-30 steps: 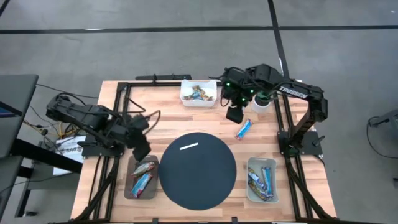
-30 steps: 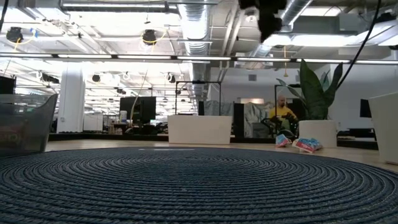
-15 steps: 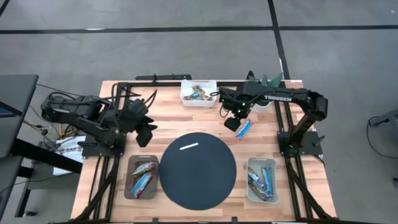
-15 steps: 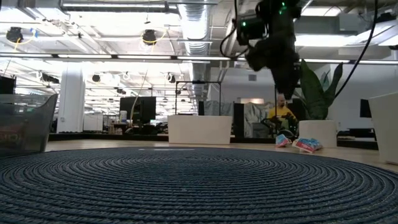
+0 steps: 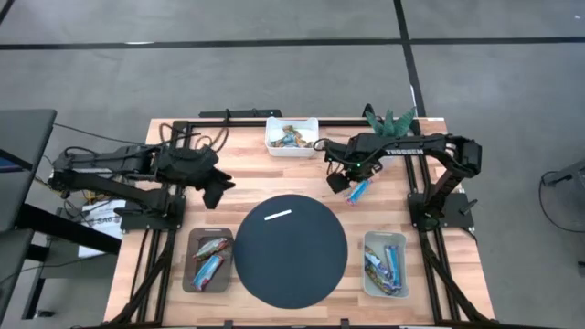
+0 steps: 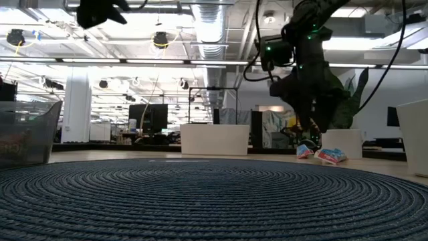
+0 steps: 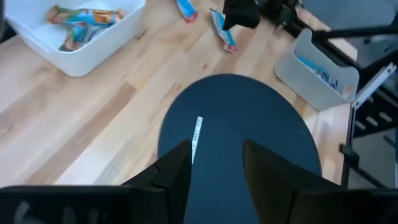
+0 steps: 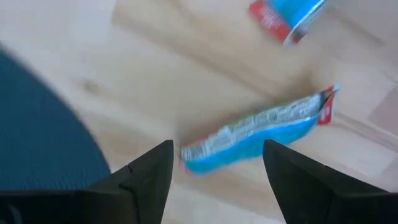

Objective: Pick and place Granola Bars by type
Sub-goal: Put the red granola bar into the black bin

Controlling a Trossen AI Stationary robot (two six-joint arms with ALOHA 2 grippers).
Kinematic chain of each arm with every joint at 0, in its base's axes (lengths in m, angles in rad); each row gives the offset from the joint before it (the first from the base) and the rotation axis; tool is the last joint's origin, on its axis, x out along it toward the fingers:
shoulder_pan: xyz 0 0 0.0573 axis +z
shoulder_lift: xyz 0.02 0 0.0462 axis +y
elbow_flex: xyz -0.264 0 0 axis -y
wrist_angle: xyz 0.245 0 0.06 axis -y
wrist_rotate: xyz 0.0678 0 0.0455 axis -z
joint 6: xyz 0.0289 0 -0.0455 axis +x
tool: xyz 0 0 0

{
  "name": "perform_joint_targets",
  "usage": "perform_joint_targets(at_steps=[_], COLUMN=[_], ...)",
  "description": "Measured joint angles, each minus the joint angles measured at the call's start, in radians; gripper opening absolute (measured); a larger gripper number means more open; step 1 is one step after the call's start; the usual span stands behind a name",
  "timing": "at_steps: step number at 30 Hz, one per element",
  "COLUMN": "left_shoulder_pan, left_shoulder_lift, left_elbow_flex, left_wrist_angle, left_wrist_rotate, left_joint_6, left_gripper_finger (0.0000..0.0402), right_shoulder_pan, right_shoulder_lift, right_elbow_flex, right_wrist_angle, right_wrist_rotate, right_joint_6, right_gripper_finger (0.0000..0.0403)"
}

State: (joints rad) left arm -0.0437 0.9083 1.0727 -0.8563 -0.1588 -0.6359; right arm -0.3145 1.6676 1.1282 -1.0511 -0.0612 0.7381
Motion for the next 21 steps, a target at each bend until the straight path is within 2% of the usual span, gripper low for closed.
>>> perform_joint_targets(at_steps=[5,9,16,21], left_shoulder_pan=[0.063,0.079,0.079,0.078], left_shoulder_lift=[-0.126,-0.188,-0.202,-0.194], left_elbow_flex=[-0.097,-0.113,-0.113,-0.113], left_wrist_angle=[0.049,0.050,-0.077,-0.083], left_wrist_rotate=[0.030,0.064,0.095,0.119], left_joint_6=[0.010,0.079,0.108,0.138], left_gripper_finger=[0.0133,0.0133,0.0133,0.0133], right_shoulder_pan=[0.006,0.006,0.049,0.085], right_shoulder_lift=[0.000,0.000,0.000,0.000], right_elbow_flex=[0.000,-0.001,-0.069,-0.117], right_wrist_angle=[0.017,0.016,0.021,0.033], right_wrist_rotate=[0.070,0.112,0.111,0.095], right_joint_6=[0.166,0.312,0.598,0.806], right_gripper_finger=[0.0238,0.0238,0.0238,0.0238])
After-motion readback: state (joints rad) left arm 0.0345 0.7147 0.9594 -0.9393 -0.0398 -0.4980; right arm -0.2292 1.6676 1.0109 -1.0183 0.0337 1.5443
